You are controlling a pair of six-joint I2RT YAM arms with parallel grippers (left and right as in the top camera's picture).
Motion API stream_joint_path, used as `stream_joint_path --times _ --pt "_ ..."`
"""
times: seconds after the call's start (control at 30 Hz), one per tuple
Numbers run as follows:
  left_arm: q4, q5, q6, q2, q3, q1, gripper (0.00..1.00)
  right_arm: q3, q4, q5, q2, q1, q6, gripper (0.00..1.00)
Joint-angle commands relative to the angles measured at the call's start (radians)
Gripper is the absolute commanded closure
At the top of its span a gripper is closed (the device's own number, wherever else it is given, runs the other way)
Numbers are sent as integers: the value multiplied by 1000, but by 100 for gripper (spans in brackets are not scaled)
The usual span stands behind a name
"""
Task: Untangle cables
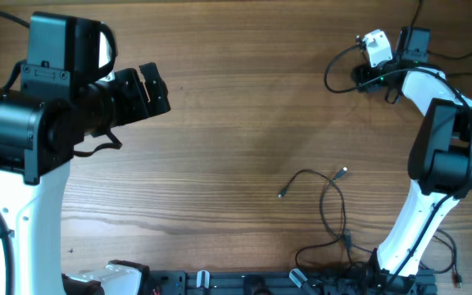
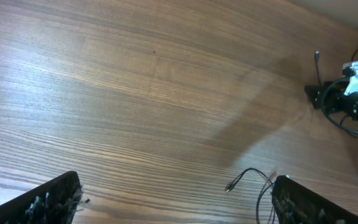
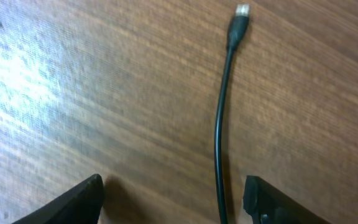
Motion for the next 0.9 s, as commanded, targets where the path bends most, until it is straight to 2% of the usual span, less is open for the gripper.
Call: stream_joint_path --times 0.0,0.03,0.13,0.2,0.33,0.43,0.53,0.6,0.77,0.8,0.87 --pt "-1 -13 19 3 3 -2 0 -26 -5 37 132 2 69 87" --pt "-1 -13 19 3 3 -2 0 -26 0 36 142 2 116 96" --pt "0 -13 19 3 3 -2 0 -11 -1 43 105 2 274 96" --pt "0 -13 19 3 3 -2 0 13 0 52 19 2 390 96" --pt "-5 -13 19 3 3 -2 0 42 42 107 -283 2 593 96" --pt "4 -14 24 4 3 -2 0 42 114 121 -463 2 575 96" --pt "-2 -14 47 6 2 -2 0 42 274 253 -526 1 550 96" --pt "-8 -14 50 6 2 -2 0 42 352 261 -503 -3 519 96" --pt "-7 -14 50 6 2 -2 0 42 766 302 -305 -71 319 96" --pt "-7 -14 50 6 2 -2 0 42 824 352 -269 -84 322 96" --pt "-7 -14 50 6 2 -2 0 42 897 529 -201 -126 424 96"
